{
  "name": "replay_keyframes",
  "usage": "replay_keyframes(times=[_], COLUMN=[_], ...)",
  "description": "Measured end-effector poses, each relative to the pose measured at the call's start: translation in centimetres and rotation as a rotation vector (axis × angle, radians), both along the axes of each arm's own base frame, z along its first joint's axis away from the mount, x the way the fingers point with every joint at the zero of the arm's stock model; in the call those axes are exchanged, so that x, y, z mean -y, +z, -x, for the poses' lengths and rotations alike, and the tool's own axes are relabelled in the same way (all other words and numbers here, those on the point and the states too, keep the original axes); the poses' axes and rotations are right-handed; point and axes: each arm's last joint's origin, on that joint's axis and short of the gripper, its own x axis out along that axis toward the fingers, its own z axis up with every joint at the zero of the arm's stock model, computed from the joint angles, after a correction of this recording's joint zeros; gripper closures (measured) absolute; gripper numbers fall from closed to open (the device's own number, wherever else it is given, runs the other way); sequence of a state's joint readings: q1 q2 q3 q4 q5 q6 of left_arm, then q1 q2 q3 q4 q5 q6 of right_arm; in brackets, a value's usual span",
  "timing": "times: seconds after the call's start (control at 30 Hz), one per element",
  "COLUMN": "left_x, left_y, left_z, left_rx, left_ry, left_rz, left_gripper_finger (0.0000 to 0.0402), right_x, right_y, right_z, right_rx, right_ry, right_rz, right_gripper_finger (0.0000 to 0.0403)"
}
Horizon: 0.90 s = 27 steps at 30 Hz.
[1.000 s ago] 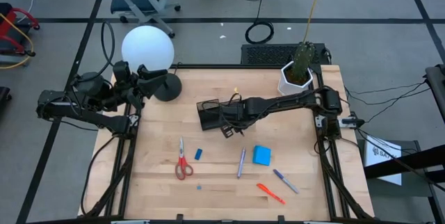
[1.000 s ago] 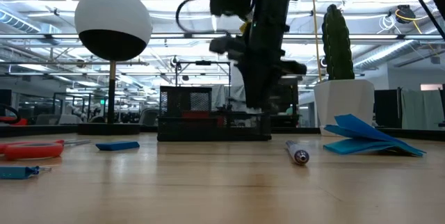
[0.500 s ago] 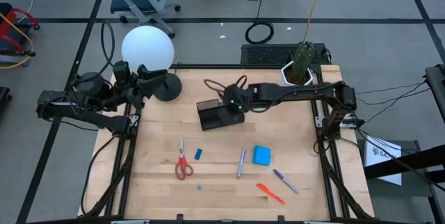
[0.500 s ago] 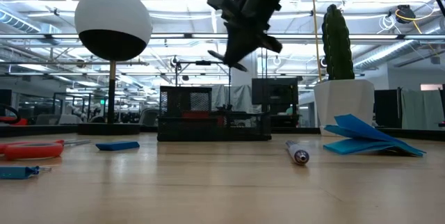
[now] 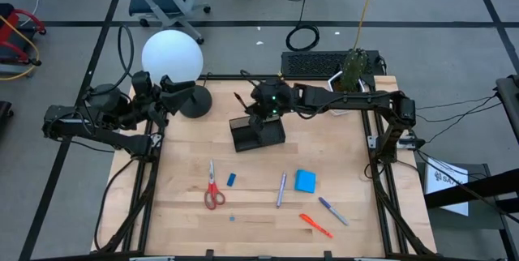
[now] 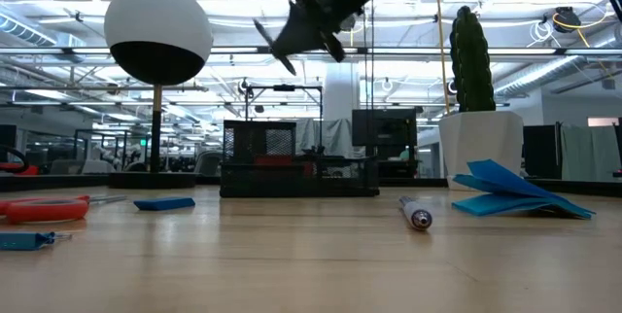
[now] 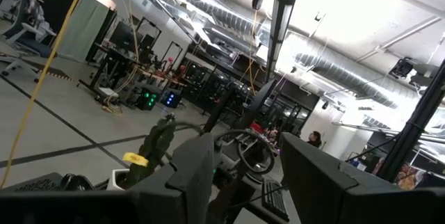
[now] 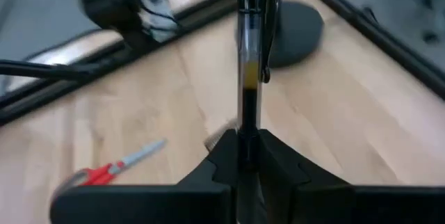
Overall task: Pick and place office supplies into organizer
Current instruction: Put the top black pen into the black desk organizer
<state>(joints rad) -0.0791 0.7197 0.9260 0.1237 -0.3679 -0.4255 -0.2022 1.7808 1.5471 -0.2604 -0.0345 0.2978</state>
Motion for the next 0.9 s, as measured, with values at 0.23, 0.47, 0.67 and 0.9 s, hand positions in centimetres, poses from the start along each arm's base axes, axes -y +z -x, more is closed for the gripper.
replay_keyframes(times=[0.23, 0.47, 0.67, 0.9], left_x=[0.0, 0.0, 0.0, 0.0], left_y=[0.0, 0.0, 0.0, 0.0], left_z=[0.0, 0.0, 0.0, 0.0], left_rx=[-0.001, 0.0, -0.001, 0.0], left_ry=[0.0, 0.0, 0.0, 0.0], left_rz=[-0.001, 0.0, -0.001, -0.001], left_gripper_finger=[0.0231, 0.0231, 0.0231, 0.0231], right_x=[0.9, 1.5, 1.6, 1.2], right_y=[0.8, -0.6, -5.0, -9.3], right_z=[-0.4, -0.5, 1.2, 3.5], right_rx=[0.102, 0.304, 0.493, 0.448], right_ry=[0.079, 0.177, 0.142, 0.132], right_rz=[0.068, 0.058, -0.032, -0.04], right_gripper_finger=[0.0378, 0.0379, 0.0379, 0.0379])
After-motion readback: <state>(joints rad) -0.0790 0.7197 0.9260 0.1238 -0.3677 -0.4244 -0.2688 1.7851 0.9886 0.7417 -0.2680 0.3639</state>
